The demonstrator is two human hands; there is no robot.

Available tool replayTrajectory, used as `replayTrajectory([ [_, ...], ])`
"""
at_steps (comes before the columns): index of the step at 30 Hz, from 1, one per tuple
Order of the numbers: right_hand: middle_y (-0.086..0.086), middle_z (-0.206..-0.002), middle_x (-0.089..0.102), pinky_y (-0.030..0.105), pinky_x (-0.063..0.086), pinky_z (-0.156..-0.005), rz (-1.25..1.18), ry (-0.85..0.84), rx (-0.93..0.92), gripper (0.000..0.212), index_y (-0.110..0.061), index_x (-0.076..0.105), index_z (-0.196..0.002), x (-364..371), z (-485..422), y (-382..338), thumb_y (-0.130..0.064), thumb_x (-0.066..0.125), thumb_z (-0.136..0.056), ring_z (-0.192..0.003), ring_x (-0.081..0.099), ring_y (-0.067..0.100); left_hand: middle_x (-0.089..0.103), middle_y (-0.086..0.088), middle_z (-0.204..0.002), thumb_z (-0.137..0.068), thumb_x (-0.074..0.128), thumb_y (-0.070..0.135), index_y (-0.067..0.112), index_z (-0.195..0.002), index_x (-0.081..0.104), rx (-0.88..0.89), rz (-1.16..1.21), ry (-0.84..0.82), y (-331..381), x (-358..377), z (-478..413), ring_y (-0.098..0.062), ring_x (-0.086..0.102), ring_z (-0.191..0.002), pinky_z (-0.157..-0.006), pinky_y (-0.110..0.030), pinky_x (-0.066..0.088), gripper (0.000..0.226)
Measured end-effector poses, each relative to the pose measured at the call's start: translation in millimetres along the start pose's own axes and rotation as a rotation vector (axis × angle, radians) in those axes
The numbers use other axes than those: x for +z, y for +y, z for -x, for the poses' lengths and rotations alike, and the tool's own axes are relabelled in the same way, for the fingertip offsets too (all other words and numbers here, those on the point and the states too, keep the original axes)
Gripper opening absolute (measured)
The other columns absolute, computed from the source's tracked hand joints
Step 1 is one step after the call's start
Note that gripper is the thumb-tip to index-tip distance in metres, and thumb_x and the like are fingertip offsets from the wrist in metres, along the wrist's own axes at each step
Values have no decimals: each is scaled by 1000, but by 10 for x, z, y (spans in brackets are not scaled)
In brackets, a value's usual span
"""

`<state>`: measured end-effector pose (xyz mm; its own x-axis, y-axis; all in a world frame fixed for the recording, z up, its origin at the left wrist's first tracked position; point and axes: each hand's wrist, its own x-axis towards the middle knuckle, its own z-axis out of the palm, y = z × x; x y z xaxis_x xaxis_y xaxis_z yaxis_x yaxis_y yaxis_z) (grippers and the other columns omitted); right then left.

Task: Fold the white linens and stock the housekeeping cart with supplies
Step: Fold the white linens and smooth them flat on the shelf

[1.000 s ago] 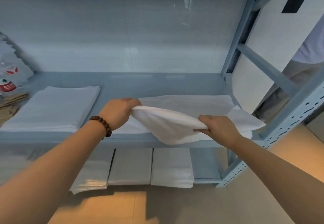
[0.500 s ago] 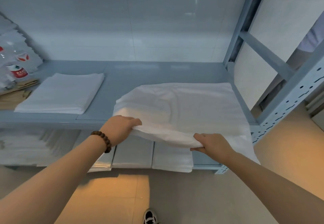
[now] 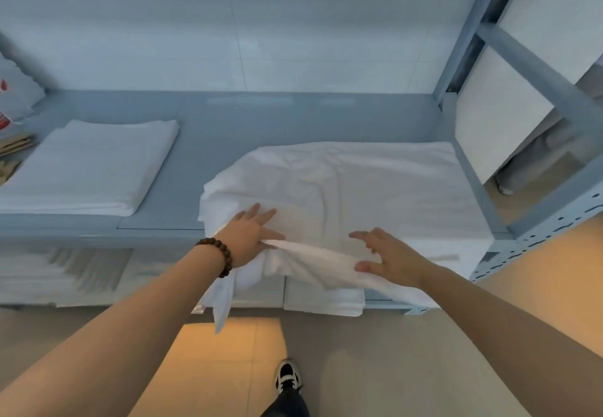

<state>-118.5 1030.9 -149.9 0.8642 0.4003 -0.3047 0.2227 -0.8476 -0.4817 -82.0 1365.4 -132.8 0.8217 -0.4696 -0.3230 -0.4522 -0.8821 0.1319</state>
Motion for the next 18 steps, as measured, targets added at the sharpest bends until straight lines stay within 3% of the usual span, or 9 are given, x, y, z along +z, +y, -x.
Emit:
replayTrajectory([
  [3,-4,-154,21,40,24,-114,97,48,17,84,-45,13,-147,-68,-365,66,-85,21,-74,-140,22,20,-5,8,-161,-102,38,32,50,-129,51,8,-9,-87,32,26,-250,-31,-17,-145,-117,-51,-10,35],
  [7,-6,-159,-15,56,3,-116,301,-82,168,82,-44,-7,-148,-25,-887,87,-79,23,-81,-147,-9,21,-22,4,-158,-92,52,45,52,-128,49,-17,-59,-238,117,56,-465,-39,-29,-140,-111,-66,-7,36],
  [10,-8,-157,-23,65,-2,-110,318,-115,237,84,-42,-16,-147,116,-1054,85,-78,26,-83,-145,-19,23,-25,3,-156,-61,64,77,45,-138,31,33,-104,-289,140,69,-518,-37,-30,-140,-107,-67,-16,90],
  [13,-8,-156,-27,68,-5,-108,333,-89,247,87,-40,-16,-147,197,-1076,85,-82,21,-80,-143,-25,24,-11,1,-160,-55,41,94,43,-140,19,28,-50,-164,170,47,-583,-30,-17,-146,-108,-65,-15,101],
  [16,-8,-154,-29,69,-6,-108,330,-93,235,91,-42,-19,-146,208,-1077,110,-84,23,-77,-142,-27,24,2,1,-161,-71,22,89,44,-146,1,-90,84,-98,223,51,-759,-25,8,-147,-113,-62,-8,90],
  [18,-8,-154,-30,69,-6,-108,335,-101,224,93,-42,-20,-145,207,-1080,133,-85,25,-76,-142,-28,25,0,1,-162,-80,16,82,45,-147,-10,-202,156,-106,259,95,-911,-27,7,-147,-113,-62,0,81],
])
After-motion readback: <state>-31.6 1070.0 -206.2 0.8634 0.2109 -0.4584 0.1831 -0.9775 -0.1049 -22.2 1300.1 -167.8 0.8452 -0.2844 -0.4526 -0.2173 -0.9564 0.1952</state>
